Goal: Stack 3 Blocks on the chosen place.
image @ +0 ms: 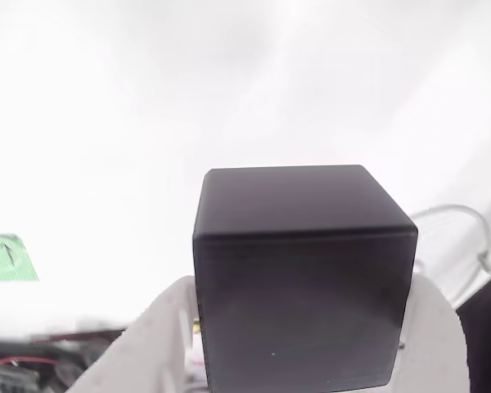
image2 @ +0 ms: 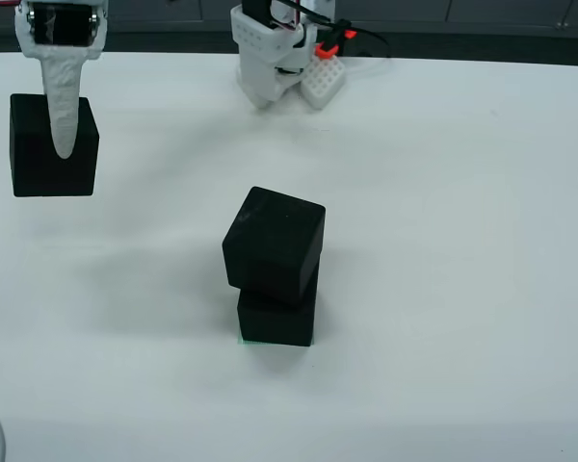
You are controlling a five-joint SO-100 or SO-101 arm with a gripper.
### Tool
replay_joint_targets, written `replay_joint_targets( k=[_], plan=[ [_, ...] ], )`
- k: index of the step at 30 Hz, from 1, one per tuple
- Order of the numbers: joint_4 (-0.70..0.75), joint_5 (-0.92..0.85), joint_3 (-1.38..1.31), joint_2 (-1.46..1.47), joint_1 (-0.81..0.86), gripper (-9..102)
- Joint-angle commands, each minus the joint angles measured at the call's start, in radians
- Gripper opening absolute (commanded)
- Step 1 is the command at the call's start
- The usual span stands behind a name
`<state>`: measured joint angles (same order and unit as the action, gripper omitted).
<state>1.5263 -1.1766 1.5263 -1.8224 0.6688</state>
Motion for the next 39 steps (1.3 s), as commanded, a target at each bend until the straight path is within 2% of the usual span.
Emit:
replay_joint_targets(
  k=[1,7,11,19,25,31,39],
  plan=[
    [-0.043,-0.008,-0.049,-0.135,-0.072,21],
    [-0.074,-0.025,-0.072,-0.278,-0.227,21],
    [-0.149,-0.091,0.006,-0.382,-0.301,21],
    [-0.48,-0.262,0.356,-0.589,-0.371,21],
    [-0.701,-0.304,0.558,-0.63,-0.453,21],
    [-1.026,-0.347,0.822,-0.664,-0.506,21],
    [-1.069,-0.35,0.931,-0.749,-0.606,21]
  ],
)
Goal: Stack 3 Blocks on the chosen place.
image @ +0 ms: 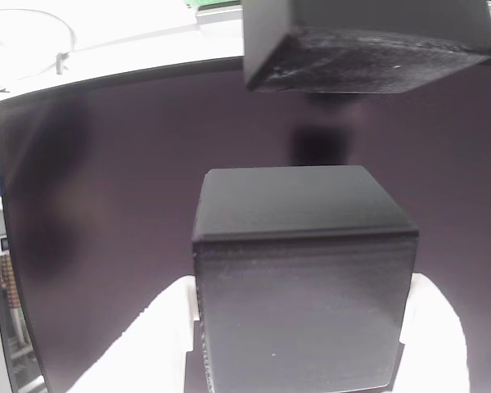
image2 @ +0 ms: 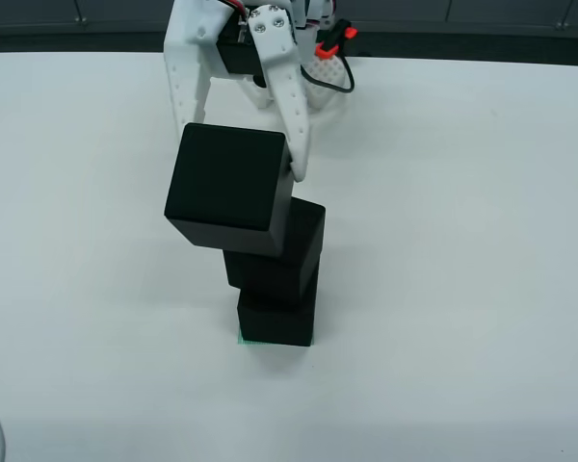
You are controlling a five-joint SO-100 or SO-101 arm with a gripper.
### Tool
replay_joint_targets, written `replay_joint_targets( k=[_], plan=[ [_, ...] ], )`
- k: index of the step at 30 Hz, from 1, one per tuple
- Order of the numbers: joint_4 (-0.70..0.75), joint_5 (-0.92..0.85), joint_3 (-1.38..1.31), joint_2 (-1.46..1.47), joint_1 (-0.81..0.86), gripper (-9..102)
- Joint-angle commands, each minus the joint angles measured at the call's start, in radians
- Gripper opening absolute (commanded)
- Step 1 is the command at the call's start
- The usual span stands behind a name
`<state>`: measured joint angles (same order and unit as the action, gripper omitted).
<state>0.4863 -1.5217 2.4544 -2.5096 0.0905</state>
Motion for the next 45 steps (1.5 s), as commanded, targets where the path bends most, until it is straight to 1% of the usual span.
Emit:
replay_joint_targets(
  k=[1,5,9,13,15,18,24,33,45],
  plan=[
    [-0.029,-0.005,0.017,-0.086,-0.046,21],
    [-0.023,-0.025,0.069,-0.166,-0.083,21],
    [-0.114,-0.081,0.186,-0.255,-0.086,21],
    [-0.121,-0.109,0.213,-0.278,-0.066,21],
    [-0.173,-0.132,0.252,-0.285,-0.052,21],
    [-0.256,-0.161,0.304,-0.285,-0.029,21],
    [-0.304,-0.167,0.344,-0.264,-0.02,21],
    [-0.446,-0.167,0.442,-0.216,-0.032,21],
    [-0.506,-0.167,0.494,-0.209,-0.066,21]
  ],
)
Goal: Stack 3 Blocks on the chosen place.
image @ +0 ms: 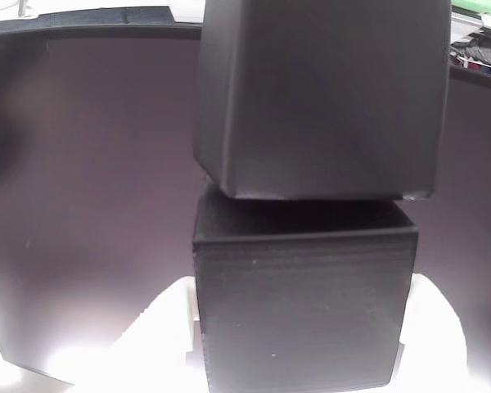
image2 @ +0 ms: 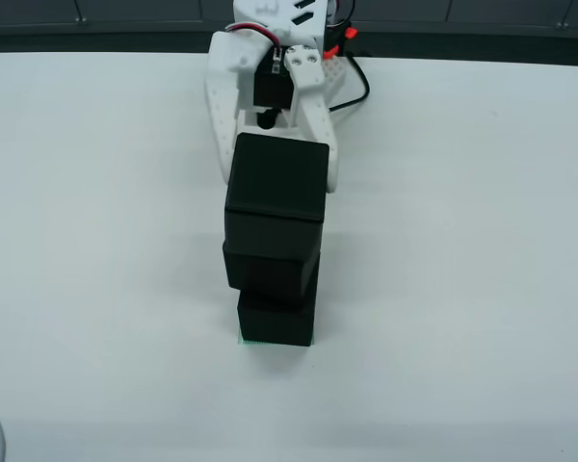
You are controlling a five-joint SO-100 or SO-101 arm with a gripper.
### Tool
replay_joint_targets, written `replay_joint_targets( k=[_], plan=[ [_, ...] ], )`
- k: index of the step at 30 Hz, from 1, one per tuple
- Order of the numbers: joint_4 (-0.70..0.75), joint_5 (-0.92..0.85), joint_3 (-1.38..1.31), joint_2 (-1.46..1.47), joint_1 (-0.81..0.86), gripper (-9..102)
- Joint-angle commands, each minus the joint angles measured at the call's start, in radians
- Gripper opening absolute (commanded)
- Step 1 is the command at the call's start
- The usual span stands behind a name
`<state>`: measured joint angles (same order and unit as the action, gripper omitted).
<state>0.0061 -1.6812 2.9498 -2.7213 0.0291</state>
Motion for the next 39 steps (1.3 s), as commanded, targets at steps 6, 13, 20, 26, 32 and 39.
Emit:
replay_joint_targets(
  k=[6,13,20,26,32,39],
  plan=[
    [-0.043,-0.008,0.005,0.003,0.0,22],
    [-0.061,-0.008,0.006,0.002,0.011,28],
    [-0.069,-0.008,0.009,-0.002,0.025,30],
    [-0.075,-0.009,0.014,-0.003,0.034,33],
    [-0.092,-0.009,0.017,-0.037,0.031,34],
    [-0.04,0.003,0.023,-0.112,0.017,33]
  ],
)
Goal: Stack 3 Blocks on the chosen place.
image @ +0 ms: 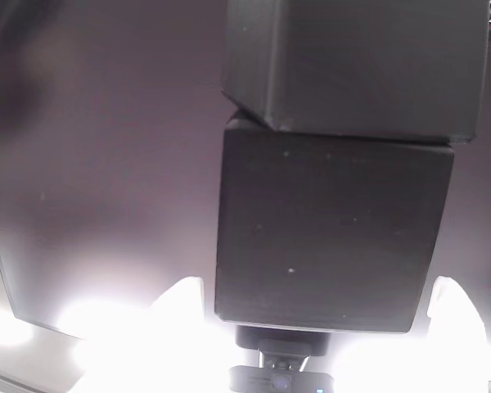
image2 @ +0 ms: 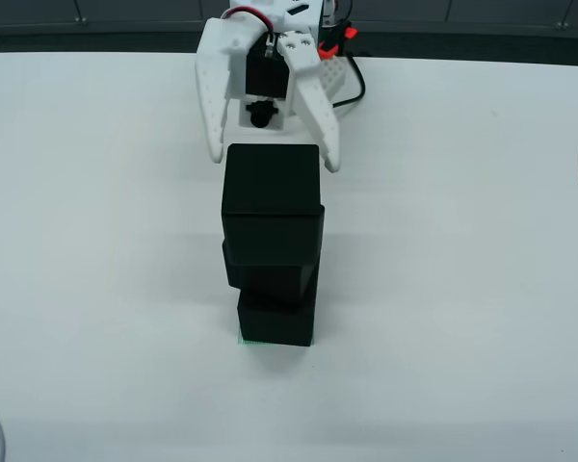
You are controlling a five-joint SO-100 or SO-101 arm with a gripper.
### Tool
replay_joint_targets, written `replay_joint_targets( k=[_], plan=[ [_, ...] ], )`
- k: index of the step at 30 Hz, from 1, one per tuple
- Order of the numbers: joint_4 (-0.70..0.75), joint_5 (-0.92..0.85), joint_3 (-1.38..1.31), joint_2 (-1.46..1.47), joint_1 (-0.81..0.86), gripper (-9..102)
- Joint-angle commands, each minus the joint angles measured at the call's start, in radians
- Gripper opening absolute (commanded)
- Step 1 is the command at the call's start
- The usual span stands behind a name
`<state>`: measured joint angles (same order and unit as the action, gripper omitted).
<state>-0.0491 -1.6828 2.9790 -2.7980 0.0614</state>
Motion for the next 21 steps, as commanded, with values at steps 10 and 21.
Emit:
replay_joint_targets(
  k=[10,21],
  plan=[
    [0.364,0.132,-0.238,-0.017,-0.035,32],
    [0.77,0.256,-0.512,-0.038,-0.04,30]
  ],
)
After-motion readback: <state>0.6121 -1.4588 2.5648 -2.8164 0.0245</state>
